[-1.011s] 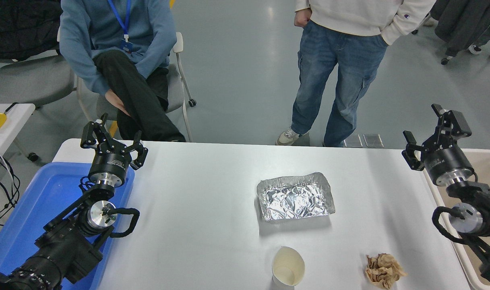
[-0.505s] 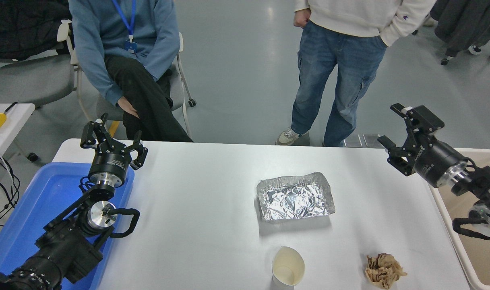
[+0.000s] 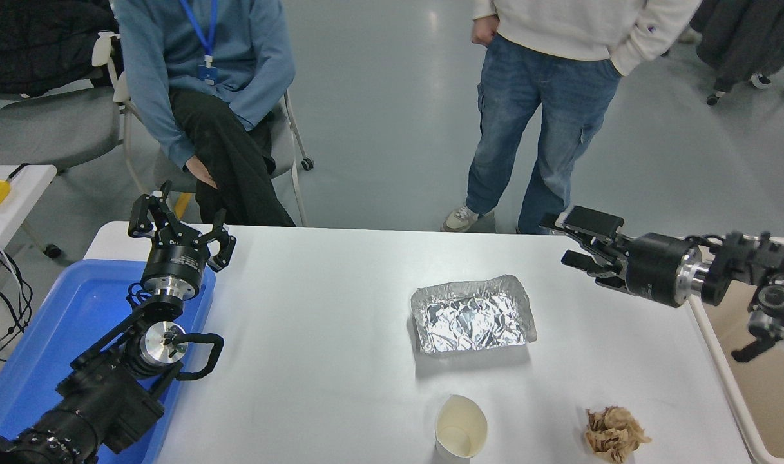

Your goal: Dispose of the paper cup in the dustbin

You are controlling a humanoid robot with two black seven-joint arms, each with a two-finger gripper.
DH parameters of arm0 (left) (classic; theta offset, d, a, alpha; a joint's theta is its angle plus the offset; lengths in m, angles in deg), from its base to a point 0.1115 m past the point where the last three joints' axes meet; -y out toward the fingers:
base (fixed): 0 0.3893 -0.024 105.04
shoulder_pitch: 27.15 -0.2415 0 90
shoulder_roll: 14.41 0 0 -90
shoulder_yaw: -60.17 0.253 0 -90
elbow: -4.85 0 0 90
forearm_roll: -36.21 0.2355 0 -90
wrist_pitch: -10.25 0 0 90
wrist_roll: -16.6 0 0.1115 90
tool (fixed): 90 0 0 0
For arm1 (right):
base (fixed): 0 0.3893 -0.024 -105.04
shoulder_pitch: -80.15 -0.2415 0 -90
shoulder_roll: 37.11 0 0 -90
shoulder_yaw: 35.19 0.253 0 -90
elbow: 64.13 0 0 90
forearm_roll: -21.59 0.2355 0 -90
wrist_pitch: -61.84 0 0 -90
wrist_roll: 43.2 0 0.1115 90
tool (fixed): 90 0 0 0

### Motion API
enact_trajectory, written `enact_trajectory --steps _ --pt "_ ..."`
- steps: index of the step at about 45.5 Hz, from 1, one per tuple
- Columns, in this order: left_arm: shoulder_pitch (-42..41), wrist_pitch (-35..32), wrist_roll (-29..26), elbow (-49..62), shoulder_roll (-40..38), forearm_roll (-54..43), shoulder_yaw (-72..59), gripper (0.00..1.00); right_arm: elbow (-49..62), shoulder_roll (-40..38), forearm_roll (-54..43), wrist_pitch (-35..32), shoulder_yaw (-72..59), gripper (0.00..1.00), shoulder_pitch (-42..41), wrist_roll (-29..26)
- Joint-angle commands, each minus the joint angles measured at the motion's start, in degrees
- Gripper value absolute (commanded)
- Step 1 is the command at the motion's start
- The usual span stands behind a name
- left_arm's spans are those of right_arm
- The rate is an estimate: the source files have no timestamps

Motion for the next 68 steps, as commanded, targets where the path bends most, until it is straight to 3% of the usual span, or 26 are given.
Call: enact_trajectory --steps 1,13,32,45,56,68 --pt "0.0 0.0 0.0 0.0 0.0 0.0 0.0 1.0 -1.9 4.4 -1.4 -4.1 -16.0 1.0 -11.9 -2.7" --pt "0.1 0.0 0.0 0.0 0.0 -0.1 0.0 1.0 0.0 10.9 -3.6 -5.5 -24.6 1.0 -17.0 -3.9" --pt "0.0 0.0 0.0 0.1 0.0 0.0 0.0 1.0 -0.6 16.0 -18.1 -3.7 -32.5 1.0 -17.5 -6.5" --pt "0.0 0.0 0.0 0.1 -0.1 0.0 0.0 1.0 -2.9 16.6 -13.0 -5.0 -32.6 1.0 -16.7 -6.6" --pt "0.0 0.0 0.0 0.1 0.0 0.0 0.0 1.0 -1.3 23.2 -12.3 -4.7 -31.8 1.0 -14.8 -9.1" --pt "0.0 0.0 0.0 0.1 -0.1 0.0 0.0 1.0 2.1 24.1 -12.7 -4.5 -31.3 1.0 -11.7 -9.3"
